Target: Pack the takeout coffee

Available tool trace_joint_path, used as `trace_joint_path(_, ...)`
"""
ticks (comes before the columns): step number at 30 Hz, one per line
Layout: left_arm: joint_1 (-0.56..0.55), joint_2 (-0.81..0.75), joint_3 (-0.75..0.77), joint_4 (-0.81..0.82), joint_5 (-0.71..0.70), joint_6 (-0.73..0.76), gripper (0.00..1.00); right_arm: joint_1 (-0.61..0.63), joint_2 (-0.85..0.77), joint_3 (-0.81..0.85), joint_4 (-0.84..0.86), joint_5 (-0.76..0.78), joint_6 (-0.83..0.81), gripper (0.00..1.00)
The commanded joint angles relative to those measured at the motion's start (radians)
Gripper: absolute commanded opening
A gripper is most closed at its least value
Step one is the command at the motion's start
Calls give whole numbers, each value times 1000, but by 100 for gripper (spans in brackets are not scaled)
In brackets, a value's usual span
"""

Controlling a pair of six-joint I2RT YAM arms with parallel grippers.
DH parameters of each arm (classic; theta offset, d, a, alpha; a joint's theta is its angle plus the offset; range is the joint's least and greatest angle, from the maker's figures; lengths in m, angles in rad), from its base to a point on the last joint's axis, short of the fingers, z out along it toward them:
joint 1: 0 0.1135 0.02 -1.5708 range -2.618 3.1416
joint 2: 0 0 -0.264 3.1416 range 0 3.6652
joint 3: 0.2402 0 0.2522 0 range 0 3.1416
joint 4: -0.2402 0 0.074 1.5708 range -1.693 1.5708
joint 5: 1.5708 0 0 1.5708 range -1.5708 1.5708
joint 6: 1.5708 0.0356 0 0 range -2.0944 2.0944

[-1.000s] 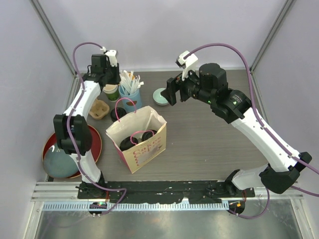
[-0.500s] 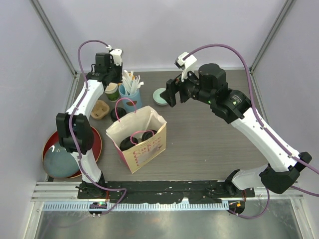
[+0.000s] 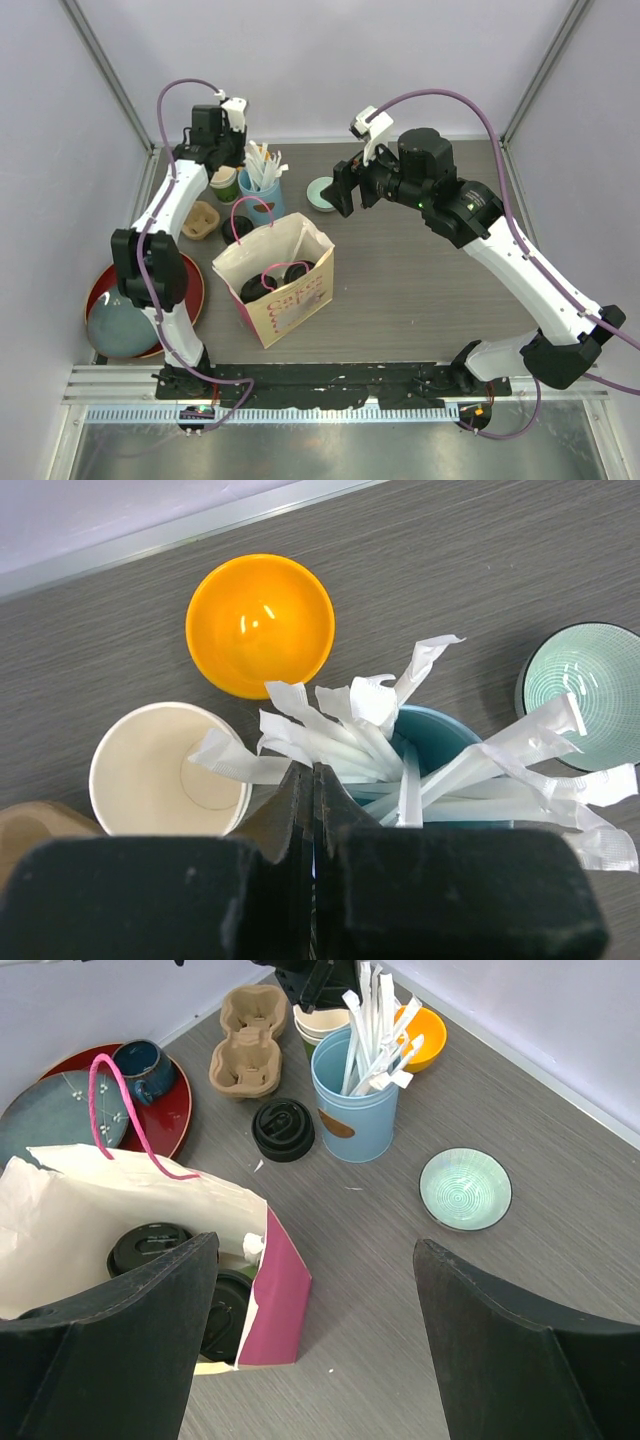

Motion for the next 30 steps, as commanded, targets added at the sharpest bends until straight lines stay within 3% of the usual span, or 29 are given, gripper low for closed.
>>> trace_joint_path(1, -4, -84, 69, -25, 5, 14, 0, -4, -36, -8, 17, -14, -2, 84)
trace_joint_path(19, -2, -193, 184, -199, 83, 84, 0, -2, -93, -54, 35, -15, -4, 84)
trace_joint_path(24, -4, -189, 152, -185, 89, 120, 0, -2, -93, -61, 41, -18, -25, 84)
trace_joint_path(28, -4, -143, 106, -125, 152, 126, 28, -2, -87, -59, 41, -20, -27, 84)
trace_joint_path(30, -4, -114, 109, -101, 146, 126, 32, -2, -81, -56, 38, -21, -25, 84)
